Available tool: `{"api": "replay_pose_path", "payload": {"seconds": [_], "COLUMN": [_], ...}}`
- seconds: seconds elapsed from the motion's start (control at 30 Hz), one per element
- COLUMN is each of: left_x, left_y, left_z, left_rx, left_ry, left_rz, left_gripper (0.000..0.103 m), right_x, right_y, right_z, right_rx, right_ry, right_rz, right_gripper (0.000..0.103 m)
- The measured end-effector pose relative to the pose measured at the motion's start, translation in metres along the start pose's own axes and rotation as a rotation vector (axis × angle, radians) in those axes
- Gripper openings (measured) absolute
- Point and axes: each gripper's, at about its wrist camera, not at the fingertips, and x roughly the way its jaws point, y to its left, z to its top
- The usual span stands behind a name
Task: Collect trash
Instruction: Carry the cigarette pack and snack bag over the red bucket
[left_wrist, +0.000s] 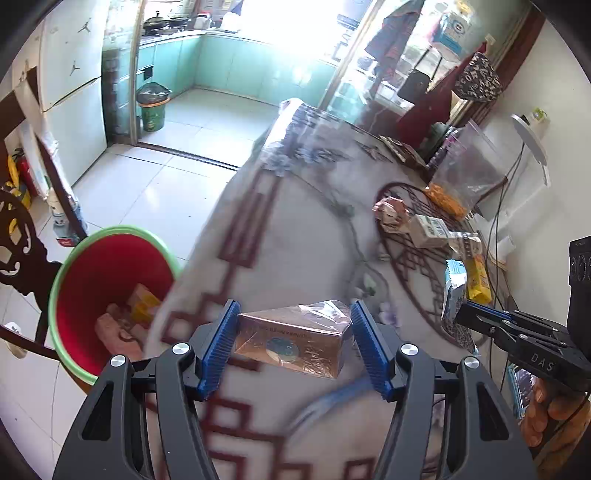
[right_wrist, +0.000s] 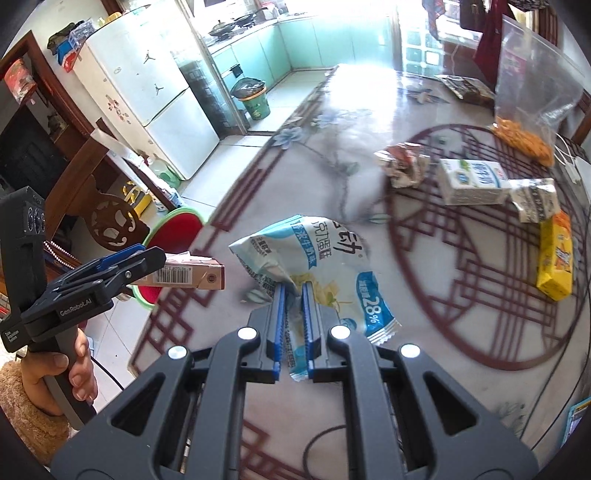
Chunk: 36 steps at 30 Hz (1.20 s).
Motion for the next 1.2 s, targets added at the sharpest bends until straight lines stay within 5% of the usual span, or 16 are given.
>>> {"api": "replay_pose_path", "payload": {"seconds": [0.73, 1.2], "left_x": [-0.051, -0.049], "left_y": [0.161, 0.205], "left_z": [-0.021, -0.013], "left_rx": [-0.272, -0.344], "left_ry": [-0.069, -0.076], "left_rz": [0.178, 0.247], "left_gripper": [0.059, 0.059], "right_x": [0.067, 0.101], "right_y": [0.178, 0.219], "right_z": [0.031, 0.038], "right_rx": [-0.295, -0.345], "right_ry": [0.073, 0.135], "right_rz": [0.153, 0.179], "right_gripper": [0.010, 0.009]}}
